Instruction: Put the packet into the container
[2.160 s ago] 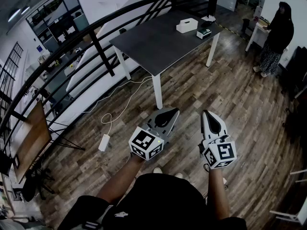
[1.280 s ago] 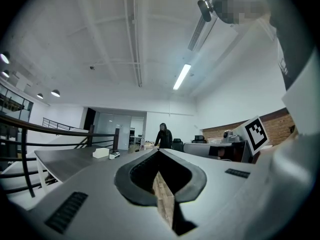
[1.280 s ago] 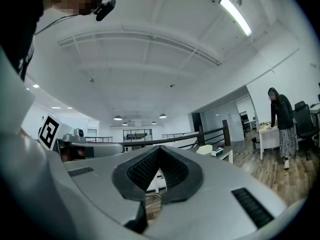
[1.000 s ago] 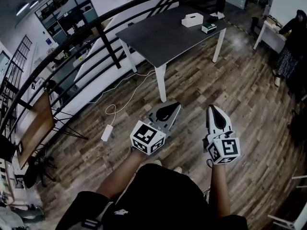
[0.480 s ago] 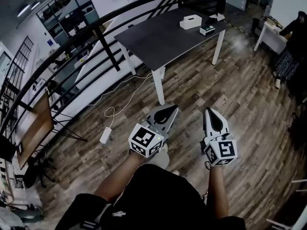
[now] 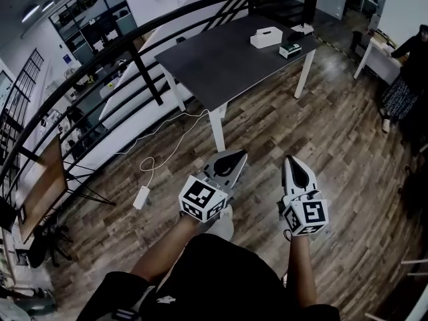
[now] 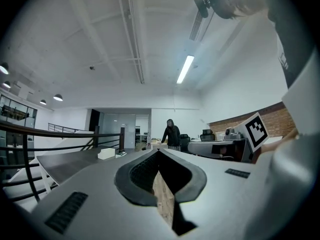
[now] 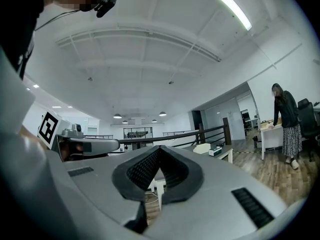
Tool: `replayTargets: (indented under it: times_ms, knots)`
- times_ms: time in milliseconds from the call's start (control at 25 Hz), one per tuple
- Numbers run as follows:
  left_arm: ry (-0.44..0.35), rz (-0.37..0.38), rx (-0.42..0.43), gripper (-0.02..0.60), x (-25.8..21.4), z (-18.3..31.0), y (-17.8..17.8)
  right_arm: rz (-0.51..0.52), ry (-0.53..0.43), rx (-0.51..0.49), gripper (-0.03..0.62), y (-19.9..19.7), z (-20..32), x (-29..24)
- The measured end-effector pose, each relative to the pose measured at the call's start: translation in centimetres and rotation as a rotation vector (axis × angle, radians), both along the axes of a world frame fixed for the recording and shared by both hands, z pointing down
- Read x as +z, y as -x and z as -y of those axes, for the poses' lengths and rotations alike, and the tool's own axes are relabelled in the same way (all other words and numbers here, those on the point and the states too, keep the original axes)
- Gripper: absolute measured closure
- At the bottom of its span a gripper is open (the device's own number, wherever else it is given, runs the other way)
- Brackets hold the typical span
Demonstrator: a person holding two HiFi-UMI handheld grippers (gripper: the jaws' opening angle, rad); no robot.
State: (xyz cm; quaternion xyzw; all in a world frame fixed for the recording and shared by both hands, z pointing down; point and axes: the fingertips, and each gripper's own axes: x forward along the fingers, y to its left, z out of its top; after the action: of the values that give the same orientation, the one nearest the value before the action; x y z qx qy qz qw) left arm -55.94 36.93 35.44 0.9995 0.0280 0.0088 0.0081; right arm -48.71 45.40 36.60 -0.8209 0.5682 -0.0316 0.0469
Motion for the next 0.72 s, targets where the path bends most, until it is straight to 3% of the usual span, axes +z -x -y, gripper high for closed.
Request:
replayTargets:
  times_ms: [320,720]
  knots:
    - [0.01,0.004,0.027,0.577,-0.3,6.8,-5.8,0.005,0.018,0.017,0.591,-5.4,6.8,-0.5]
    - [0.02,0.012,0.049,0.577,0.0,14.8,-10.5,0.01,0.02,0.046,0.591,-10.0,14.7,-0.4]
